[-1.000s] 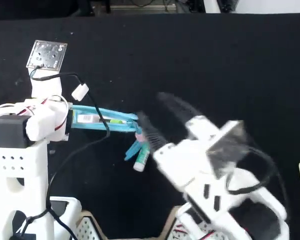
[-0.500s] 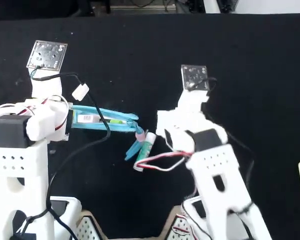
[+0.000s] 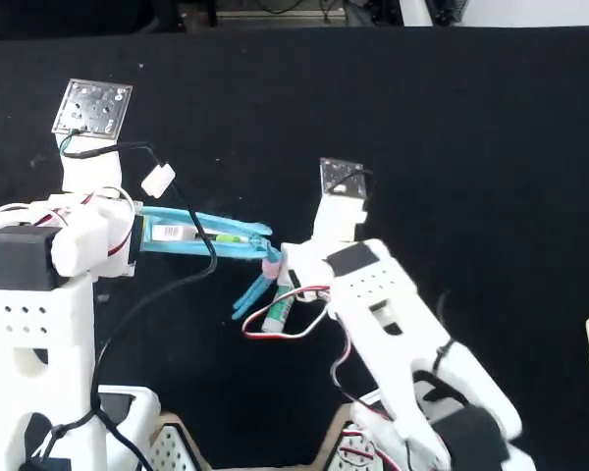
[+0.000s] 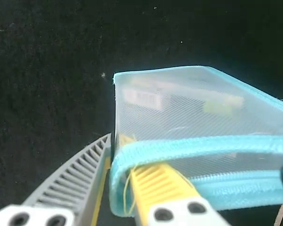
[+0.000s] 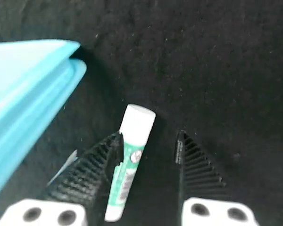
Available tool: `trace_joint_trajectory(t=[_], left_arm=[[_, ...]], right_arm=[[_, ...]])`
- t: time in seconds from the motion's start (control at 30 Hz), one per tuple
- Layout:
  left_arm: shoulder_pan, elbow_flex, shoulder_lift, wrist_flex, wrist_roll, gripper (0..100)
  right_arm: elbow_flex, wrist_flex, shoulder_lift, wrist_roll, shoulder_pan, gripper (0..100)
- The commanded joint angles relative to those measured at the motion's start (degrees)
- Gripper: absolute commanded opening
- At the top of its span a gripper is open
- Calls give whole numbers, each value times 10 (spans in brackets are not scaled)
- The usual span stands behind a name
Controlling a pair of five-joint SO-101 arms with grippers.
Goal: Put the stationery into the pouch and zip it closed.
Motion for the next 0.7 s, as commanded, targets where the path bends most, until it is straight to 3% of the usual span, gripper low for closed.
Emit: trace_joint_trajectory(t=[0.0, 0.27, 0.5, 0.67], left_arm=[[3, 4, 0, -6, 5, 30], [3, 4, 0, -8, 4, 30], [3, 4, 0, -7, 3, 30], [3, 5, 0, -7, 3, 30]], right_arm=[[-7, -33, 36, -21, -4, 181], [-24, -39, 112, -19, -55, 181], [-73, -18, 190, -18, -49, 177], [-113, 65, 197, 36, 21, 162]])
